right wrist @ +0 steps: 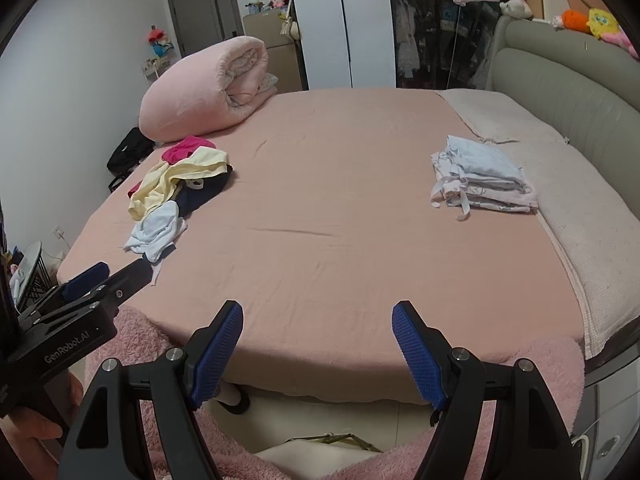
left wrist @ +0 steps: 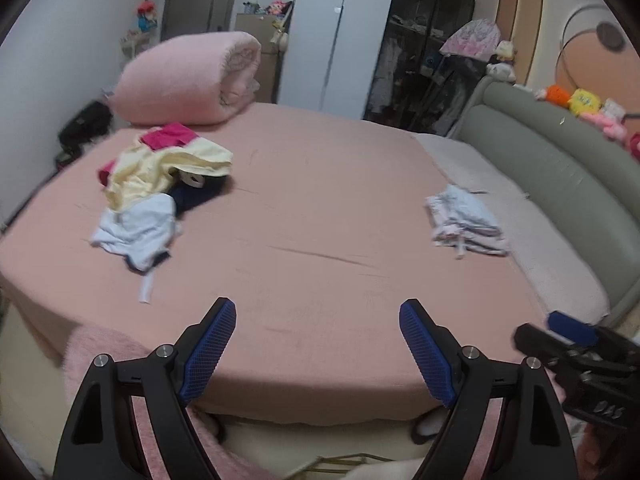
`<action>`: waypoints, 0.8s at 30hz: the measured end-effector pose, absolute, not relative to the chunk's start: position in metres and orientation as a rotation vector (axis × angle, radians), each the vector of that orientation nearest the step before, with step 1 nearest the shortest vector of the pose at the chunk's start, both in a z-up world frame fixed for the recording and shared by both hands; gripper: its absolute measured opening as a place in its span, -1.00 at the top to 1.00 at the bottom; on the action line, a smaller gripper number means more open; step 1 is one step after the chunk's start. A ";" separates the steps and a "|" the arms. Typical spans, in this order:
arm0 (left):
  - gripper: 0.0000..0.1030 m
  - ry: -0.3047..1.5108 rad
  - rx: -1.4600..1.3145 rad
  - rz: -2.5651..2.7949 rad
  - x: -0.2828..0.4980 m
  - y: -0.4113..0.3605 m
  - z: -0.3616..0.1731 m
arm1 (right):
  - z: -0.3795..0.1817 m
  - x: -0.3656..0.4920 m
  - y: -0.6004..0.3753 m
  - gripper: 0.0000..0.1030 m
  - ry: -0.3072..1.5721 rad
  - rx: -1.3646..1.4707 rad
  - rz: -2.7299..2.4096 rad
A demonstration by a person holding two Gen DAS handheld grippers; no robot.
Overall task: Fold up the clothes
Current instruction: 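Move both tools toward the clothes pile on the bed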
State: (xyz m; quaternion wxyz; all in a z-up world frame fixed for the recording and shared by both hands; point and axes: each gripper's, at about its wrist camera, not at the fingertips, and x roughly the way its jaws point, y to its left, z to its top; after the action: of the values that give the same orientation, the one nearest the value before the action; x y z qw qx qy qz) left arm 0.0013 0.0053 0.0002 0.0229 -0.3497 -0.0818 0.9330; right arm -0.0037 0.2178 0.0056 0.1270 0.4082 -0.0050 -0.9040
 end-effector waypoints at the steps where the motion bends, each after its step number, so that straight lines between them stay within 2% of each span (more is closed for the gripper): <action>1: -0.63 -0.239 -1.076 2.889 0.002 0.010 0.000 | 0.005 -0.005 0.217 -0.49 -0.007 1.188 -2.636; 7: -0.63 -0.153 -1.037 2.888 0.009 0.038 0.001 | 0.004 -0.004 0.214 -0.49 0.015 1.169 -2.626; 8: -0.63 -0.186 -1.028 2.874 0.009 0.033 0.002 | 0.004 -0.007 0.212 -0.49 0.013 1.154 -2.606; 10: -0.63 -0.261 -1.030 2.858 0.000 0.008 0.005 | 0.006 -0.017 0.204 -0.49 0.022 1.122 -2.564; 17: -0.63 -0.297 -1.046 2.982 -0.044 -0.088 0.017 | 0.021 -0.076 0.141 -0.49 0.135 0.999 -2.424; 24: -0.63 -0.404 -1.129 3.110 -0.071 -0.180 -0.001 | 0.003 -0.141 0.035 -0.49 0.212 1.005 -2.254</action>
State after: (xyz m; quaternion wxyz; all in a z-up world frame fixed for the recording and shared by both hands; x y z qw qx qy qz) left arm -0.0709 -0.1800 -0.0009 -0.0956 -0.3372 -0.1207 0.9287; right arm -0.1406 0.0353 0.0033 0.3262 0.3837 0.0807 -0.8601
